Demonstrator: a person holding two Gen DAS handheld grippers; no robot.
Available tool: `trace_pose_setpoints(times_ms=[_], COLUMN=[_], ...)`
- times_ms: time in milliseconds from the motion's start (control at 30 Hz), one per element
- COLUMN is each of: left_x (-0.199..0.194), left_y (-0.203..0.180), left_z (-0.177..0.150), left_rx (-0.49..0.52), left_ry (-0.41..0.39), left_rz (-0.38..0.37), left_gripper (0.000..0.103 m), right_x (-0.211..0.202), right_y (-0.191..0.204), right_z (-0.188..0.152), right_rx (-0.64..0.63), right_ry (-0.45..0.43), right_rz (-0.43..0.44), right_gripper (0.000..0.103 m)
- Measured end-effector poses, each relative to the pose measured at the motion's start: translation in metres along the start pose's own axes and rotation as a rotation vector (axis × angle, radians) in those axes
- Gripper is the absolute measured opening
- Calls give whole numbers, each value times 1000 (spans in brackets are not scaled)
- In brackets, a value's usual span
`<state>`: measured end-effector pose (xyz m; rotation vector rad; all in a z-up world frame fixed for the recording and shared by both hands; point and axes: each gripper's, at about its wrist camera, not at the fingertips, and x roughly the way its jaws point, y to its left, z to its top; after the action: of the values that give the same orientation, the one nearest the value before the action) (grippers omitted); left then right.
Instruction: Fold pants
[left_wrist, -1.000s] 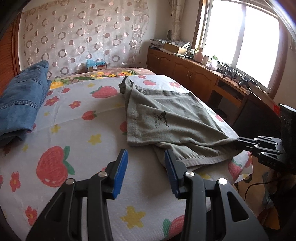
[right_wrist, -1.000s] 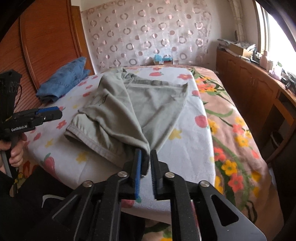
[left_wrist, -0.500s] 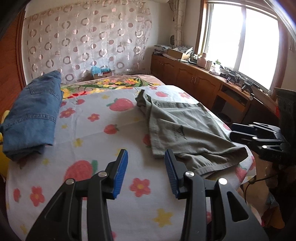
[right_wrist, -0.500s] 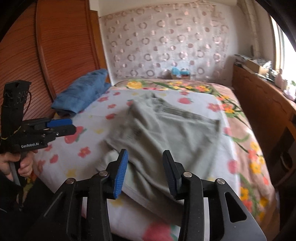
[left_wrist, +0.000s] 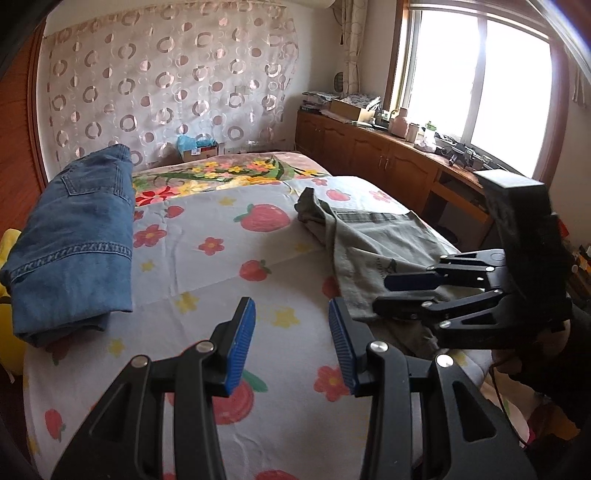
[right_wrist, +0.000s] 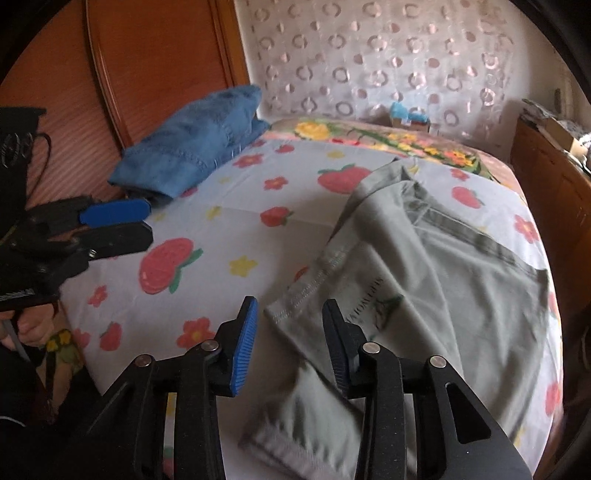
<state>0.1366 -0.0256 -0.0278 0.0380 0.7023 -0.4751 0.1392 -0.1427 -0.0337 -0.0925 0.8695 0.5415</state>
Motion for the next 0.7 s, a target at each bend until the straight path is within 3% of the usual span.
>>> trace_pose_setpoints(times_ms=[333, 433, 567, 700], left_x=[16, 19, 22, 25], left_y=[10, 14, 21, 24], left_z=[-6, -6, -6, -7], left_rx=[-10, -19, -41, -50], left_ry=[21, 25, 27, 33], left_rz=[-33, -33, -31, -30], left_gripper=[40, 40, 40, 40], right_x=[37, 39, 40, 30], right_y=[9, 10, 5, -5], right_z=[1, 2, 6, 9], right_rx=[-52, -63, -61, -18], right_ry=[115, 117, 107, 70], right_rz=[-4, -22, -44, -49], right_gripper=[32, 25, 6, 3])
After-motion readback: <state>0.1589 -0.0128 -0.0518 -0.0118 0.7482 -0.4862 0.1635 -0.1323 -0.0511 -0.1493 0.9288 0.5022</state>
